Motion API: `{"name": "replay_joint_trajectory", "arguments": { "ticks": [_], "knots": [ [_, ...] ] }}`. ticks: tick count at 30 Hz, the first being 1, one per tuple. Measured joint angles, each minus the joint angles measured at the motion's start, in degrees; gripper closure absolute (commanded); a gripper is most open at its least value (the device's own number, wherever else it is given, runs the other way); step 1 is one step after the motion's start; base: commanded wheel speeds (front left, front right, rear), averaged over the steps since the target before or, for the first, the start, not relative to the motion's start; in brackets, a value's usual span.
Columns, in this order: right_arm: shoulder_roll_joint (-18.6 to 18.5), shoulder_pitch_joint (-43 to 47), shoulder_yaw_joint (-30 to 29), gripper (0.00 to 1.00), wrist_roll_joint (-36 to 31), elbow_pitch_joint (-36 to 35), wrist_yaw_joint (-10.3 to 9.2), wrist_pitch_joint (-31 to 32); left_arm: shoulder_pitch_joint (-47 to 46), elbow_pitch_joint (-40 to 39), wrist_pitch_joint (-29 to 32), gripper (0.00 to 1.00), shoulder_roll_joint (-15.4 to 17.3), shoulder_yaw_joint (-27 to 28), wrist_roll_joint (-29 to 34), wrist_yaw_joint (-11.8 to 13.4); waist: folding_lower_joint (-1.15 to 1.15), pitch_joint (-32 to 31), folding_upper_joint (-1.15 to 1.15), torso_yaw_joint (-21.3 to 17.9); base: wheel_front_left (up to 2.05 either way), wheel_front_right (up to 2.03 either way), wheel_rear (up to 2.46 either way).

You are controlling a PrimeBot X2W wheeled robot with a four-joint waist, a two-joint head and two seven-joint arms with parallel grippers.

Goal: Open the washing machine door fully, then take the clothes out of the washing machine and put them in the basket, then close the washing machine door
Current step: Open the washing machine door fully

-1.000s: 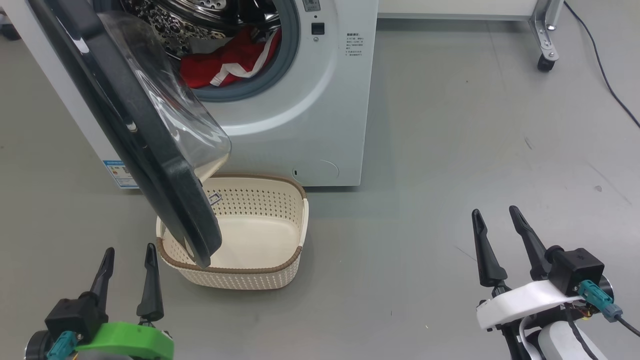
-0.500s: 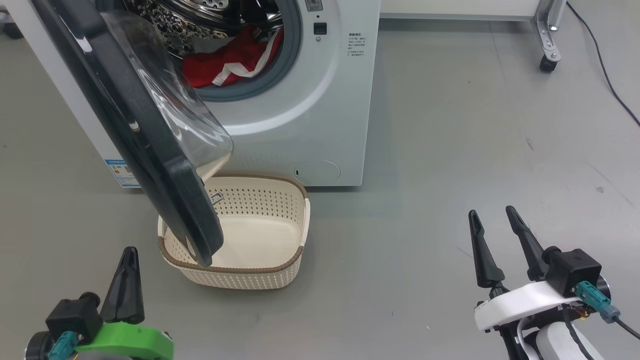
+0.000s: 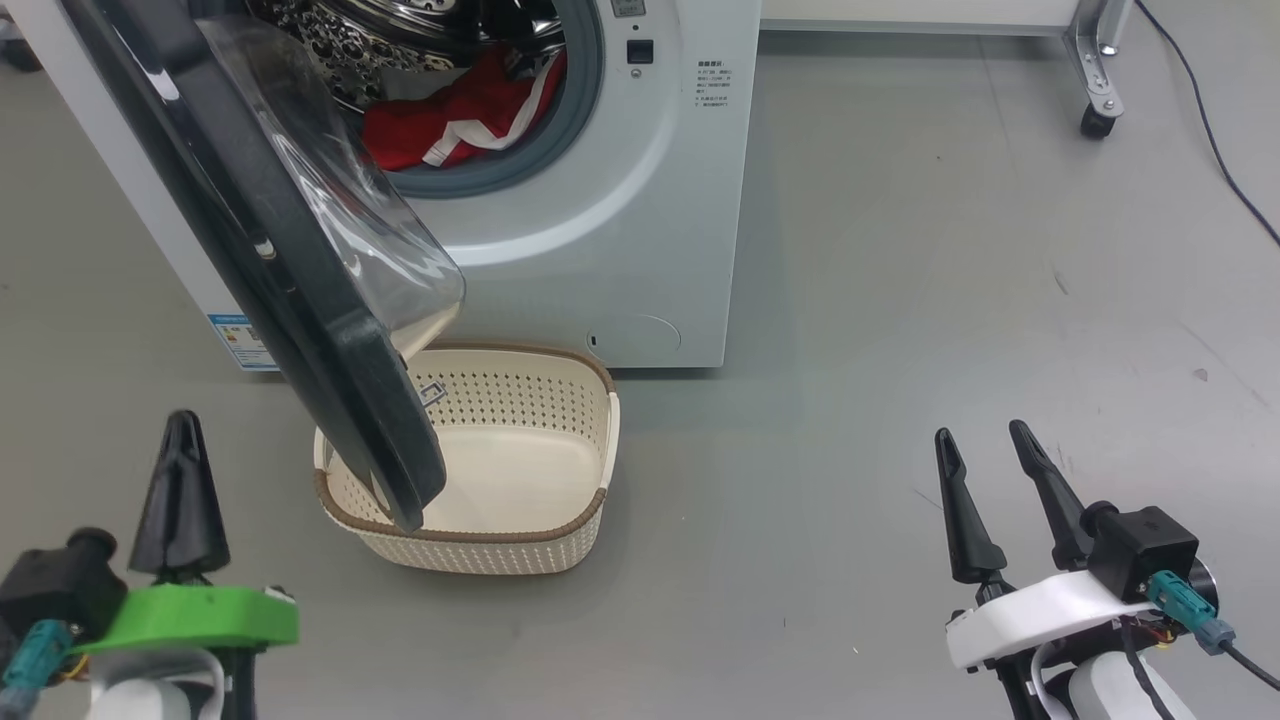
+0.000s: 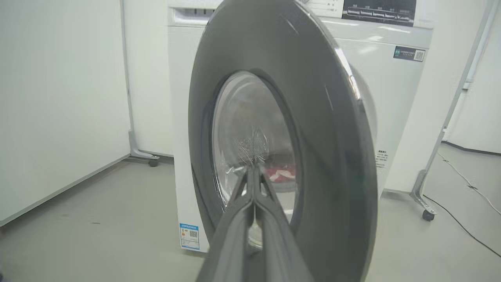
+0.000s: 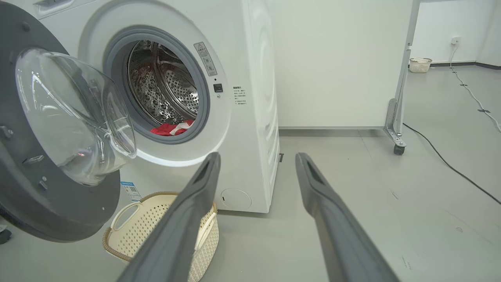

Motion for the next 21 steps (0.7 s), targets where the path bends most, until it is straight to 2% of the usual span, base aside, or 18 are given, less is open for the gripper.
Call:
{"name": "replay_joint_trajectory", "arguments": {
  "ticks": [4, 11, 15, 21],
  "knots": [
    [0.31, 0.01, -0.3, 0.0, -0.42, 0.1, 0.04, 0.0, -3.01, -2.99, -0.01, 1.0, -0.09, 1.6, -1.42, 0.0, 0.0, 0.23, 0.0, -0.06, 0.0, 0.0, 0.0],
    [0.96, 0.01, -0.51, 0.0, -0.98, 0.38, 0.63, 0.0, -9.12, -8.72, -0.26, 1.0, 1.66, 2.71, -1.3, -0.01, 0.0, 0.61, 0.0, -0.33, 0.0, 0.0, 0.0],
    [1.09, 0.0, -0.66, 0.0, -1.46, 0.59, 1.02, 0.0, -13.6, -11.87, -0.32, 1.0, 3.09, 1.85, 0.45, -0.01, 0.0, 0.84, 0.0, -0.65, 0.0, 0.0, 0.0],
    [1.65, -0.13, -0.2, 0.0, -1.98, 1.12, 1.58, 0.0, -15.45, -12.28, 0.01, 1.0, 4.42, -0.04, 1.22, -0.01, 0.0, 0.84, 0.0, -1.61, 0.0, 0.0, 0.0]
  ]
}}
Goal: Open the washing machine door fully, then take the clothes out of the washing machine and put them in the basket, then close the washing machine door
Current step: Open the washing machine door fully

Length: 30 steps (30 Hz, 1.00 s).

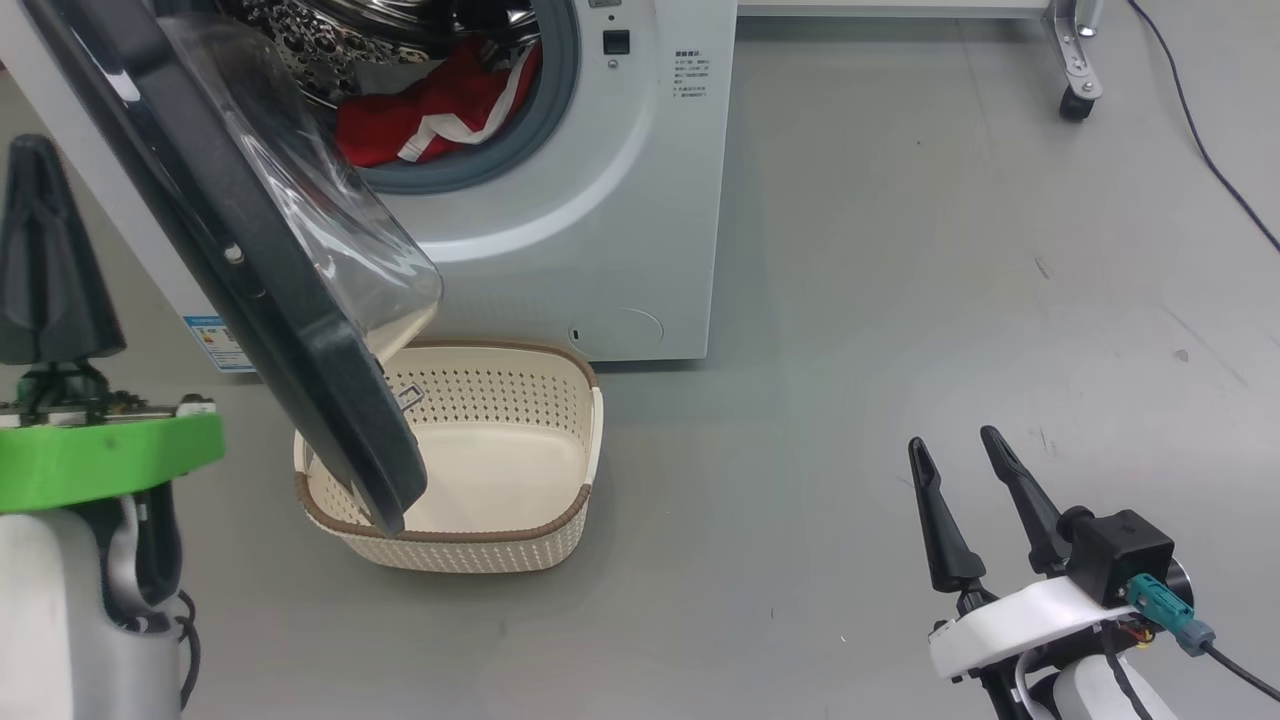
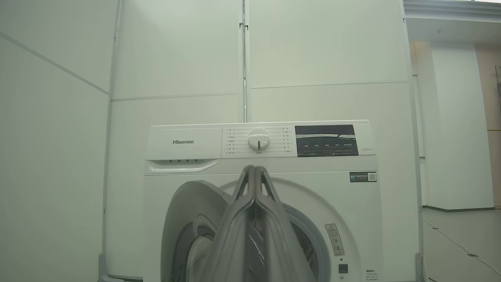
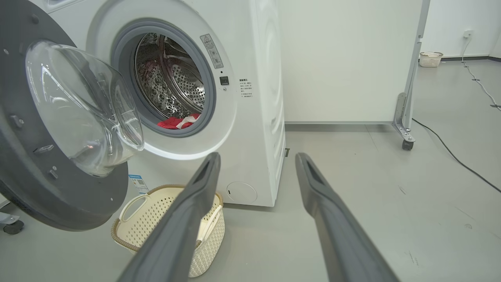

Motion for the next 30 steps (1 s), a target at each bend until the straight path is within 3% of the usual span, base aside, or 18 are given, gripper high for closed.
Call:
{"name": "replay_joint_trajectory", "arguments": {
  "ticks": [12, 30],
  "knots": [
    [1.53, -0.15, -0.15, 0.0, -0.33, 0.68, 1.07, 0.0, -0.04, 2.09, 5.49, 1.0, -0.79, -8.22, 0.79, -0.07, 0.0, 0.25, 0.0, -2.56, 0.0, 0.0, 0.0],
    [1.92, -0.58, -1.62, 0.0, -0.46, 1.09, 1.47, 0.0, 3.5, 11.07, 12.9, 1.0, -2.41, -12.01, 0.35, -0.07, 0.0, 2.08, 0.0, -5.08, 0.0, 0.0, 0.0]
  ]
}}
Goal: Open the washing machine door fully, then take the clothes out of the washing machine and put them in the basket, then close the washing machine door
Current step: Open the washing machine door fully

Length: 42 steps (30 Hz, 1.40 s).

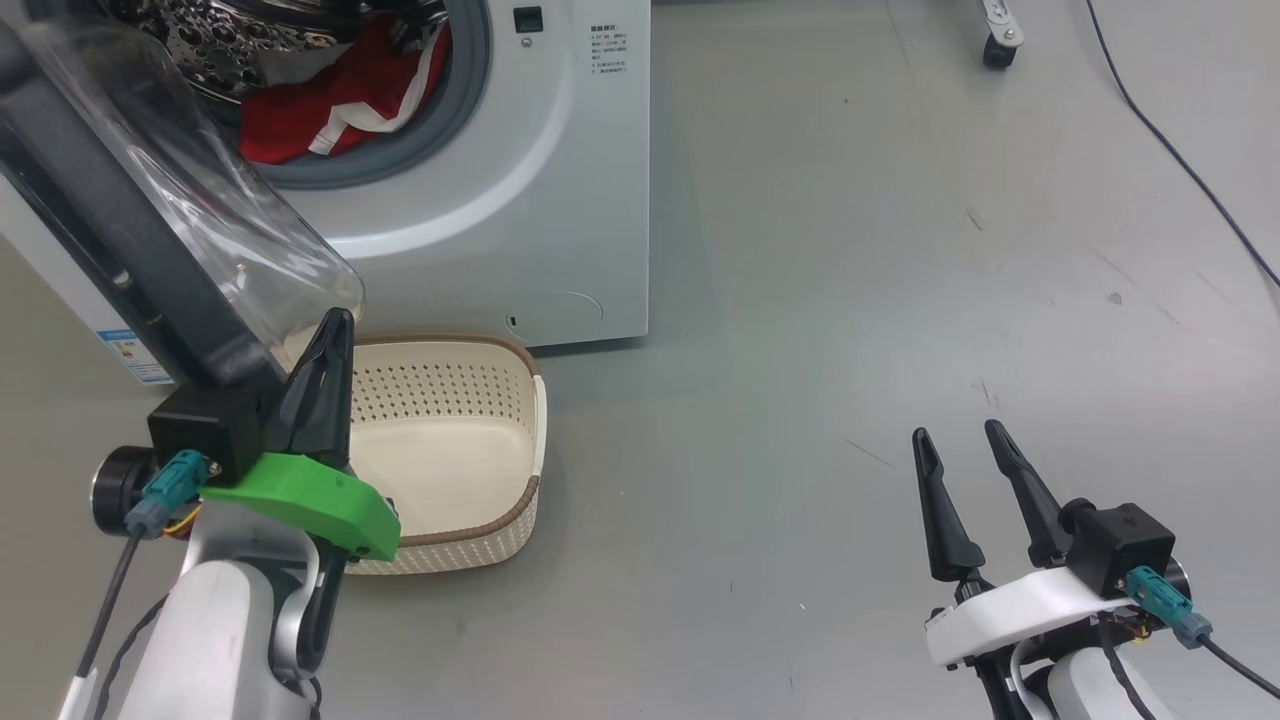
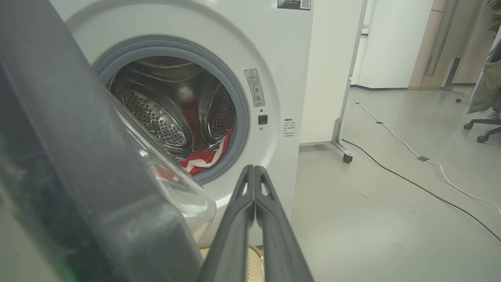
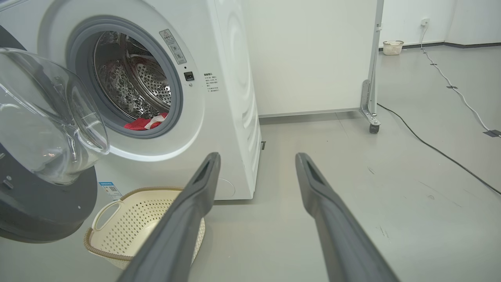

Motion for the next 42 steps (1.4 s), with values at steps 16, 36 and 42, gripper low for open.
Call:
{"name": "replay_joint_trajectory", "arguments": {
  "ticks": [16, 36, 42],
  "knots": [
    [0.97, -0.54, -1.44, 0.0, -0.75, 0.05, 0.46, 0.0, 0.71, 7.17, 3.08, 1.0, -1.0, 0.52, -3.5, 0.14, 0.0, 1.06, 0.0, -0.8, 0.0, 0.0, 0.0],
    [1.54, -0.54, -2.38, 0.0, -1.54, 0.63, 0.99, 0.0, 0.46, 10.4, 1.89, 1.0, -1.18, 1.72, -4.09, 0.65, 0.0, 1.28, 0.0, -0.53, 0.0, 0.0, 0.0],
    [1.55, -0.52, -3.27, 0.0, -1.68, 0.7, 0.99, 0.0, -0.18, 11.59, 1.37, 1.0, -1.41, 0.82, -4.09, 0.65, 0.0, 1.0, 0.0, 0.46, 0.0, 0.0, 0.0]
  ]
}}
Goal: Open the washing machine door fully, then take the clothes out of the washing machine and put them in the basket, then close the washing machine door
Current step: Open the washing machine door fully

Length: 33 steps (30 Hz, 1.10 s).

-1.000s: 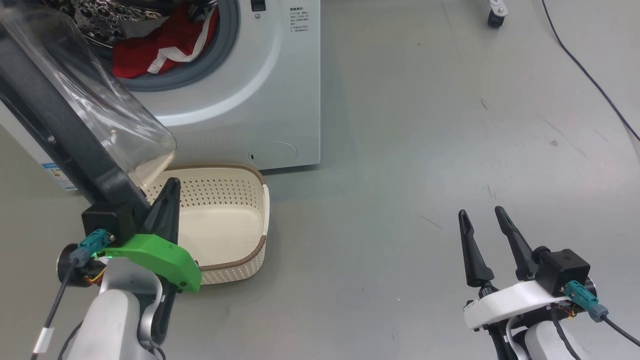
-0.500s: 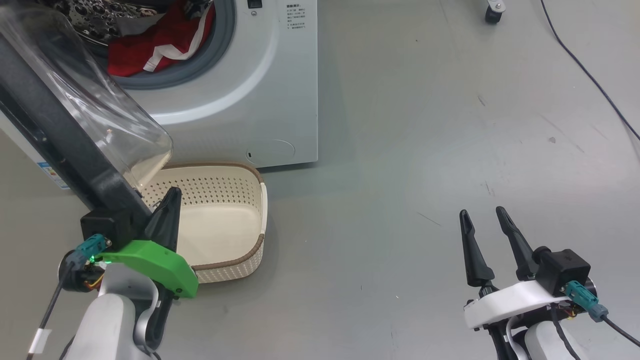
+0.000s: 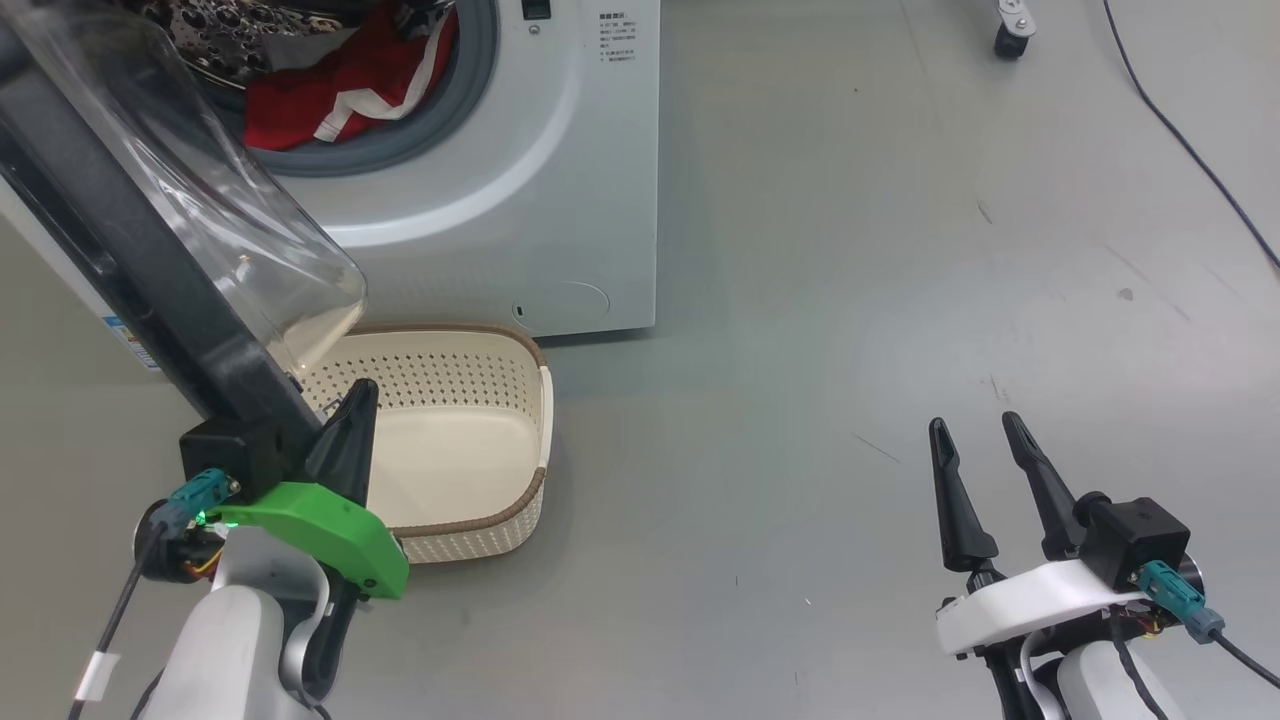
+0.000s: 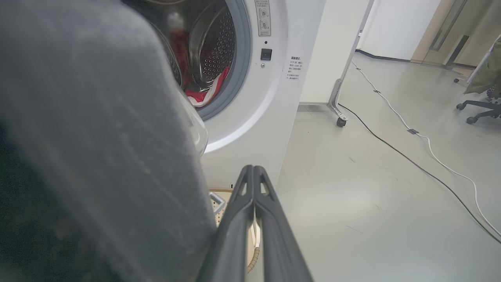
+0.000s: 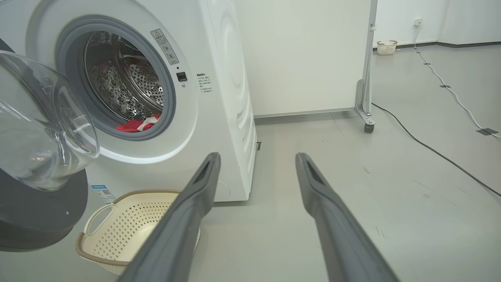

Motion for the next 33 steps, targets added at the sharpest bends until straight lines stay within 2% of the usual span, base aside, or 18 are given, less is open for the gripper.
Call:
{"name": "replay_joint_trajectory", "arguments": {
  "ticks": [13, 33],
  "knots": [
    [0.03, 0.12, -0.51, 0.0, -0.29, 0.55, 0.12, 0.0, -0.24, 2.37, -1.07, 1.0, -0.36, -0.81, -0.25, -0.09, 0.0, -1.15, 0.0, 3.69, 0.0, 0.0, 0.0],
    [0.14, 1.26, -0.25, 0.0, -0.29, 1.72, 0.52, 0.0, -0.38, 4.72, -3.01, 1.0, -0.58, -0.32, -0.79, 0.01, 0.0, -2.84, 0.0, 12.4, 0.0, 0.0, 0.0]
  ]
}}
